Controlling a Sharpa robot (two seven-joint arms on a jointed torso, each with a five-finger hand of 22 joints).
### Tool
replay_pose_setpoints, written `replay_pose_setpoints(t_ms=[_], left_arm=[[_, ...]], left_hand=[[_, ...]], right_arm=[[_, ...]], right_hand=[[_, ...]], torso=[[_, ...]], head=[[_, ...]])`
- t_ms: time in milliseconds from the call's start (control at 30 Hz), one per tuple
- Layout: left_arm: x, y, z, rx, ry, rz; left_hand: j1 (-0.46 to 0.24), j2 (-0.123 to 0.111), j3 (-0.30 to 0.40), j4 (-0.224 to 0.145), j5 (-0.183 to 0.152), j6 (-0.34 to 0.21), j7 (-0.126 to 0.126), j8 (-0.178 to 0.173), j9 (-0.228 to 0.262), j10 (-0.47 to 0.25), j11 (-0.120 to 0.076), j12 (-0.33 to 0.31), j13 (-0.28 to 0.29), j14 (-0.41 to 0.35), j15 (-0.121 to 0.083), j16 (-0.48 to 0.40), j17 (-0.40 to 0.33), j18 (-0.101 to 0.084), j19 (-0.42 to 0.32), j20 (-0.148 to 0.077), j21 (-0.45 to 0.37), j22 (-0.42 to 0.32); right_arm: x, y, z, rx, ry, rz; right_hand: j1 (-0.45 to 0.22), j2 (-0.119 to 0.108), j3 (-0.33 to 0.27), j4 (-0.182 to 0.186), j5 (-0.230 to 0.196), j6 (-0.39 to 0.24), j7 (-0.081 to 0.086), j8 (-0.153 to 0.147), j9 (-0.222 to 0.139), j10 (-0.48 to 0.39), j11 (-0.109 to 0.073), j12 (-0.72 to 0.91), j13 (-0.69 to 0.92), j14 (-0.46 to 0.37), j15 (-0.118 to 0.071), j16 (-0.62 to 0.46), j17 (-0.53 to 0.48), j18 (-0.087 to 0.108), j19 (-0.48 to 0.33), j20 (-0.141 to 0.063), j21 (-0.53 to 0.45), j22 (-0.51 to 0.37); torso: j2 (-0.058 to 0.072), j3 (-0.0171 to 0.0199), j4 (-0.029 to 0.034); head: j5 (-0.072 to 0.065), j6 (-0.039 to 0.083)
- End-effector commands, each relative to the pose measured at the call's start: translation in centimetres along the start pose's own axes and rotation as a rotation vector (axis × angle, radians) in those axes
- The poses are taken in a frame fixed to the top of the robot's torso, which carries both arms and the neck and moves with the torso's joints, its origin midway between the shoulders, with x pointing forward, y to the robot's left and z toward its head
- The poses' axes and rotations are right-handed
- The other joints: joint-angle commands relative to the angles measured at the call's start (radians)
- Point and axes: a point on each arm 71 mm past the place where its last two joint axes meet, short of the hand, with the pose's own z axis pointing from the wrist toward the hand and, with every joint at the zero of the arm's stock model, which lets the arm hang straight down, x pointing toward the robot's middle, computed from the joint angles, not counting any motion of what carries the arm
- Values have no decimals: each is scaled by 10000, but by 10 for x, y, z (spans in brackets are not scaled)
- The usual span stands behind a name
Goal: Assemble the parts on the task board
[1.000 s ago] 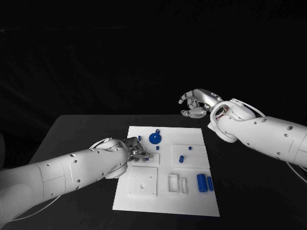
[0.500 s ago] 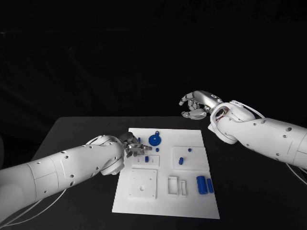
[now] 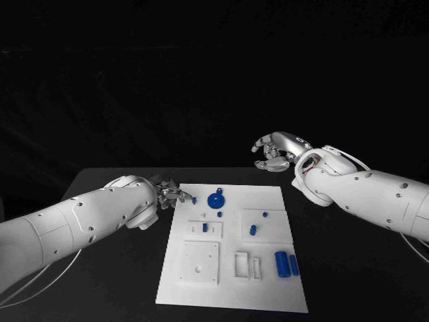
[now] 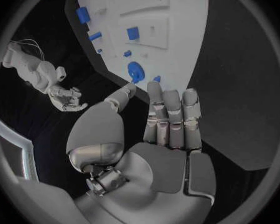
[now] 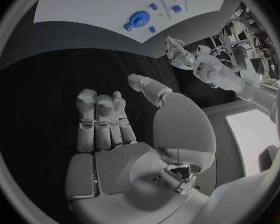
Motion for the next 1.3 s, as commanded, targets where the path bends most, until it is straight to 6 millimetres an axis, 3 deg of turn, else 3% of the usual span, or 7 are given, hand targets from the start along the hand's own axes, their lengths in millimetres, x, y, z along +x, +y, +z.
replay_pose_setpoints(t_ms=[33, 300, 333, 533, 900, 1067, 1300], left_arm=[[-3, -3, 5, 57, 330, 51], [-10, -7, 15, -284, 480, 496], [-10, -8, 17, -306, 459, 510], [-11, -9, 21, -408, 411, 702], [-10, -14, 25, -406, 449, 976], [-9, -17, 25, -342, 414, 938], [-9, -17, 26, -328, 390, 925]], left_hand=[[-131, 11, -66, 57, -70, -125, 72, -45, -31, 4, 61, -89, -22, 34, 68, -93, -18, -124, -57, -1119, -73, -23], [-298, -148, -43, 331, -364, -193, 100, -116, -103, 19, 82, -195, -43, 42, 90, -169, -21, -140, -47, -1129, -171, -41], [-343, -192, -30, 445, -786, -239, 120, -149, -127, 2, 97, -227, -44, 17, 108, -190, -15, -148, -64, -1130, -204, -35], [-430, -419, 18, 733, -1179, -462, 179, -279, -206, -17, 154, -257, -25, -16, 146, -200, 16, -159, -81, -1129, -254, -10], [-434, -582, 29, 940, -1221, -594, 218, -351, -253, -40, 191, -267, 1, -47, 176, -198, 46, -157, -91, -1123, -272, 28], [-604, -749, -43, 1189, -1250, -669, 246, -389, -276, -55, 217, -268, 22, -69, 200, -188, 69, -158, -108, -1106, -290, 49], [-840, -747, -341, 1439, -1246, -752, 260, -427, -292, -81, 231, -260, 57, -102, 210, -171, 103, -123, -159, -1101, -318, 82]], right_arm=[[0, 0, 0, -50, 31, 34], [0, 4, -1, -127, 25, 78], [0, 5, -1, -145, 21, 87], [0, 6, -1, -162, -10, 127], [1, 9, 0, -235, -30, 160], [1, 10, 0, -254, -45, 173], [1, 10, 1, -257, -52, 176]], right_hand=[[-87, -50, -27, 15, 58, 39, 138, 26, -12, -62, -13, 25, -14, -9, 62, -35, -15, 980, 56, 12, -36, 167], [-96, -44, -31, 20, 64, 40, 139, 27, -12, -61, -12, 28, -16, -8, 63, -35, -15, 980, 57, 12, -36, 167], [-98, -44, -32, 21, 65, 40, 139, 27, -12, -60, -12, 28, -17, -7, 63, -34, -15, 980, 57, 12, -36, 167], [-104, -44, -34, 23, 68, 39, 140, 26, -13, -61, -11, 29, -18, -7, 64, -34, -15, 980, 57, 13, -36, 167], [-108, -43, -35, 25, 75, 37, 141, 26, -14, -61, -10, 30, -21, -7, 65, -35, -15, 980, 57, 13, -37, 167], [-108, -43, -35, 24, 77, 36, 141, 25, -15, -61, -10, 31, -22, -6, 65, -35, -15, 980, 57, 12, -37, 167], [-104, -42, -32, 20, 82, 36, 141, 26, -16, -61, -10, 32, -24, -6, 65, -34, -15, 980, 58, 11, -38, 167]], torso=[[34, -10, -24], [146, -42, -57], [169, -47, -68], [255, -60, -104], [432, -47, -119], [469, -51, -141], [484, -50, -157]], head=[[8, 36], [87, 120], [103, 132], [82, 153], [131, 201], [135, 206], [118, 218]])
